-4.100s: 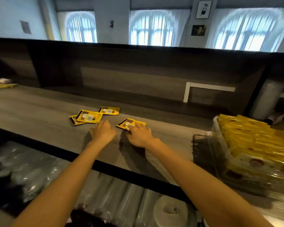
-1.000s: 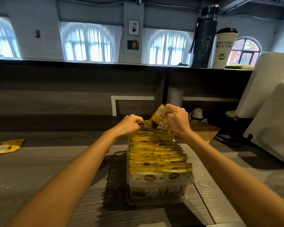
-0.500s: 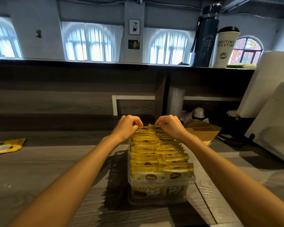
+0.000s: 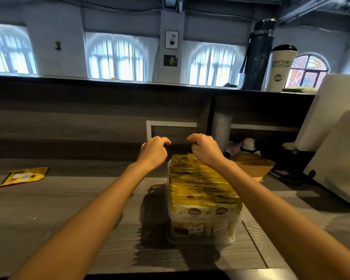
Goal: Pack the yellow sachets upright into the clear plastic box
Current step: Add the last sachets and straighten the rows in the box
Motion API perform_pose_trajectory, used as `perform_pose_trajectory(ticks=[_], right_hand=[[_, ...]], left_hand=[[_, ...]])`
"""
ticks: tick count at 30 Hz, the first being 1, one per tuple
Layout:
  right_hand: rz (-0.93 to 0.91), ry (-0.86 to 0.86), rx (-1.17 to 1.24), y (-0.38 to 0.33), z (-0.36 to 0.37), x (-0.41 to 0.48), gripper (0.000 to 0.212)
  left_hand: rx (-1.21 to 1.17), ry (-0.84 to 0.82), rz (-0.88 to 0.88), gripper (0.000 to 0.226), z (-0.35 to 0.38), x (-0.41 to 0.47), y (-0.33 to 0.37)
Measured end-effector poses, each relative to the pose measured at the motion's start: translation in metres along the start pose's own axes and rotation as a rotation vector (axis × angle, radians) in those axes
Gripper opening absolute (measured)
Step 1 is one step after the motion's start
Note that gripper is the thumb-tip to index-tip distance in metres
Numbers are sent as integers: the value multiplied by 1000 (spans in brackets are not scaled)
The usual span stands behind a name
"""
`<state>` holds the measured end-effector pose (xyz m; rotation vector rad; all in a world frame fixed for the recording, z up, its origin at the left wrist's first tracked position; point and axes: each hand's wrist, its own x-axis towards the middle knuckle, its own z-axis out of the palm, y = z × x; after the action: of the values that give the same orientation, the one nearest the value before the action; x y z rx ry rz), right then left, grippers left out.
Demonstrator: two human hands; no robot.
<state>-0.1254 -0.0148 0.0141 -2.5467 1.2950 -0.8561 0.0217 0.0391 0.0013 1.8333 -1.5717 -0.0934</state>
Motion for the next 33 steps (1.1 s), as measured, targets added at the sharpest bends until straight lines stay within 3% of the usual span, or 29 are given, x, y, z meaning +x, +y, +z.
perform_pose_trajectory(ticks=[6, 12, 21, 24, 29, 33], right_hand=[[-160, 29, 34, -89, 20, -5, 32], [-277, -190, 79, -172, 90, -19, 29], [-376, -512, 73, -264, 215, -26, 36], [-386, -546, 27, -279, 249, -14, 37], [-416, -594, -36, -294, 282, 13, 58], [-420, -672, -104, -302, 297, 30, 59]], left_hand=[[70, 268, -132, 35, -63, -29, -25], [214, 389, -375, 32, -121, -83, -100], [384, 182, -703, 37, -147, -142, -246], [446, 125, -739, 46, -150, -143, -278], [460, 39, -829, 55, -149, -138, -314], [513, -35, -763, 49, -144, -136, -327]])
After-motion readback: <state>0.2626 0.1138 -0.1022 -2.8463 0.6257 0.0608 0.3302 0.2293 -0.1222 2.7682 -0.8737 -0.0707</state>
